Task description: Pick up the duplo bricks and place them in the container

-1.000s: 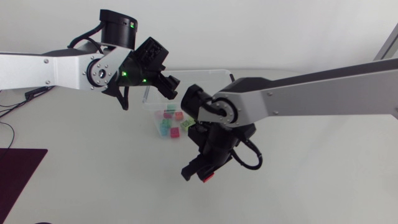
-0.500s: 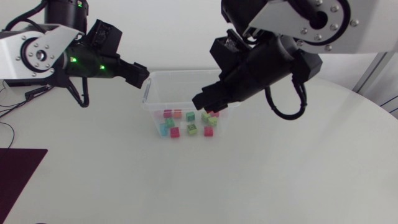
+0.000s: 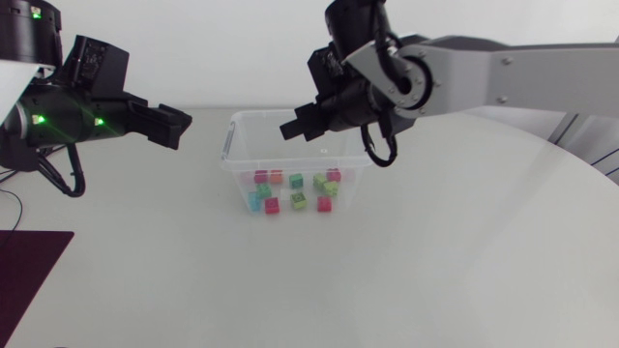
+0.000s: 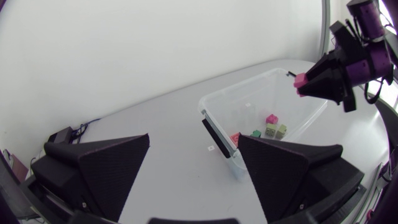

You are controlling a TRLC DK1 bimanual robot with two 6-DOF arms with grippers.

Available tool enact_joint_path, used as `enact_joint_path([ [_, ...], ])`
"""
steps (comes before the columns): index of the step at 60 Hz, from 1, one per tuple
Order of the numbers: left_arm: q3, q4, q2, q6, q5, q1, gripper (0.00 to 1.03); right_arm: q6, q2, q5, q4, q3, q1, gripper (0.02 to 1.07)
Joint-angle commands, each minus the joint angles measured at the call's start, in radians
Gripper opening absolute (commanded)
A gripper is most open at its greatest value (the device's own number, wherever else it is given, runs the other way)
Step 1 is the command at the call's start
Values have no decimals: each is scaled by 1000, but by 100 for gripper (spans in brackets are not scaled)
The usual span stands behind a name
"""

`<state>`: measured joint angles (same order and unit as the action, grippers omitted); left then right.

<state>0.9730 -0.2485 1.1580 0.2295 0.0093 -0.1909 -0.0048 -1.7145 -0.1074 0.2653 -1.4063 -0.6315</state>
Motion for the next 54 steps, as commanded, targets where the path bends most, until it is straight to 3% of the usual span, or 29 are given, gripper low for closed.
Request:
enact_joint_path([
  [1, -51, 2, -38, -35, -12, 1, 99, -31, -80, -29, -43, -5, 4, 35],
  [7, -92, 5, -95, -35, -15, 5, 99, -46, -137, -55, -77, -26, 1, 57],
  [11, -125, 9, -149, -33, -15, 8, 99, -61, -134, -78, -103, -19, 0, 79],
  [18, -178, 14, -253, -44, -15, 36, 99, -84, -40, -118, -120, 30, 0, 100],
  [28, -247, 34, -383, -87, -15, 93, 99, -135, 135, -164, -161, 150, 4, 102],
  [54, -410, 43, -666, -79, -15, 159, 99, -218, 722, -239, -163, 518, 110, 102],
])
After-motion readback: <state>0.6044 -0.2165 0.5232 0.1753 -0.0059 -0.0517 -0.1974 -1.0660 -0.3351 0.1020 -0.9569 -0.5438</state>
